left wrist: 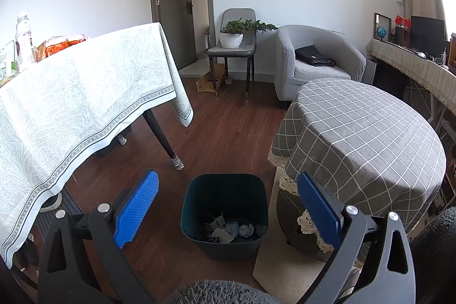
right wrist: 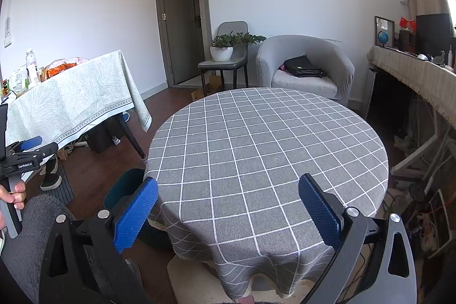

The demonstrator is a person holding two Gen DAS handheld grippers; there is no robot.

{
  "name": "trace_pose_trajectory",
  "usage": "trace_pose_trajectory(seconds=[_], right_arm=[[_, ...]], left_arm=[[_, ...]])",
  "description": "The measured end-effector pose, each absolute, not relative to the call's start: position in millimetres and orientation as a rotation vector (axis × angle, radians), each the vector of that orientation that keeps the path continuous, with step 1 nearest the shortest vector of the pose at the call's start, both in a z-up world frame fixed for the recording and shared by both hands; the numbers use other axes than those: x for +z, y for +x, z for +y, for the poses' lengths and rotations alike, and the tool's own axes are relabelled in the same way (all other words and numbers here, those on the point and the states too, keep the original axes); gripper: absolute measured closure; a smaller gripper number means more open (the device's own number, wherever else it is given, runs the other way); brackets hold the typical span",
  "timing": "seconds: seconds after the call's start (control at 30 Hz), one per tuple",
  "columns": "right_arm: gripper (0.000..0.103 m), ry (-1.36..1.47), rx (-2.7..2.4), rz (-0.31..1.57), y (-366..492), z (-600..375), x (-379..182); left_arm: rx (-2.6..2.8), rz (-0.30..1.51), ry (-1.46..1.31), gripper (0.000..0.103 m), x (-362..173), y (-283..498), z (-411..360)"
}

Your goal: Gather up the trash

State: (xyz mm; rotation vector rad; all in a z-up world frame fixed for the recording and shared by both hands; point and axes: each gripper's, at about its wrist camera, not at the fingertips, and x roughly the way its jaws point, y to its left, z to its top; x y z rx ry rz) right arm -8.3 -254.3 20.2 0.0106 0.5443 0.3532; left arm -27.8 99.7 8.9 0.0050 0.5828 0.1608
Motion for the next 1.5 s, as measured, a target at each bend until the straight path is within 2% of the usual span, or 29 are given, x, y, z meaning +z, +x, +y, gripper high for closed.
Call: trace_pose_trajectory(seconds=[1.5], right_arm=[[0.003,0.008,0.353,0.546,-9.0,-254.8,20.7]], left_arm=[[0.151,0.585,0.016,0.003,7.7,-28.8,96.1]])
